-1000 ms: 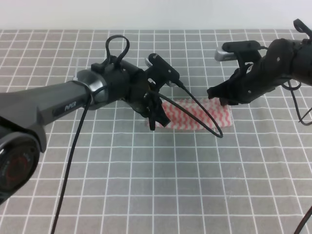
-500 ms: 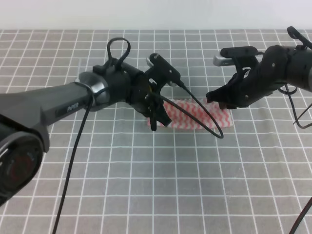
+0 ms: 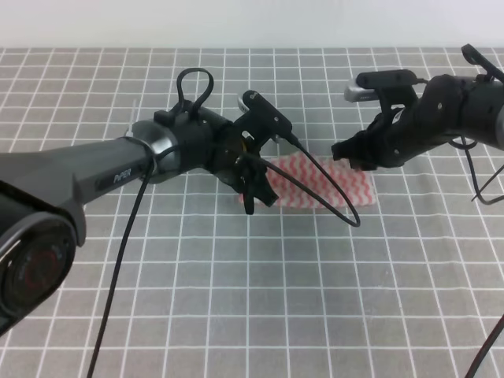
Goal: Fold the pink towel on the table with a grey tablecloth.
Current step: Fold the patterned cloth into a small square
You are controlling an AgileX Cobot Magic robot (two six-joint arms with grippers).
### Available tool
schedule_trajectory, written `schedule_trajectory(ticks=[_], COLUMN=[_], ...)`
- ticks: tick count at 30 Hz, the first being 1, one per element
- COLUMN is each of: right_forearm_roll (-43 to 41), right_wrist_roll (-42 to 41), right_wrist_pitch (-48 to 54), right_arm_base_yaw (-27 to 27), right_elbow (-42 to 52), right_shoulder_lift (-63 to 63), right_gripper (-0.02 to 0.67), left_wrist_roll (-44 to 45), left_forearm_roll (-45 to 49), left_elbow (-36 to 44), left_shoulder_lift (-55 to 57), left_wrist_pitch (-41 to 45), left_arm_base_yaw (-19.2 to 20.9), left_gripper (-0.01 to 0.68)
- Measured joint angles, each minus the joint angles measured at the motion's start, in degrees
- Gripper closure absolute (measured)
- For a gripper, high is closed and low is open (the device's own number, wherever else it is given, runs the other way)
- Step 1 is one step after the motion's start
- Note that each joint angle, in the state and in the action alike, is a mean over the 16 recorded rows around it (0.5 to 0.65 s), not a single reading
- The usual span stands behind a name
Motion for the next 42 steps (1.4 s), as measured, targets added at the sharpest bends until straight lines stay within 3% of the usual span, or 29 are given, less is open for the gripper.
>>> schedule_trajectory(ticks=[8, 14, 22, 28, 42], right_forearm_roll=[-0.11, 0.1, 0.81, 2.57, 12.35], right_wrist_roll=[0.58, 1.26, 1.78, 1.09, -7.11], right_wrist_pitch=[-1.51, -1.22, 0.61, 3.43, 8.91], right_arm_base_yaw=[-1.46, -3.16, -4.45, -4.53, -4.49], right_elbow=[0.0, 0.01, 0.0, 0.01, -0.02], right_shoulder_lift=[0.03, -0.33, -1.48, -2.81, -3.43], right_gripper=[0.487, 0.477, 0.477, 0.476, 0.478], left_wrist_roll=[-1.75, -3.99, -6.39, -7.59, 3.07], left_forearm_roll=[0.75, 2.2, 3.71, 2.23, -18.75], left_elbow=[0.03, 0.04, -1.19, -5.29, -15.5], left_shoulder_lift=[-0.14, -0.31, -0.51, -0.4, 0.64], left_wrist_pitch=[-1.23, -1.6, -0.51, 5.71, 29.85], left_arm_base_yaw=[1.23, 2.74, 4.2, 4.53, 4.56], left_gripper=[0.415, 0.378, 0.375, 0.378, 0.515])
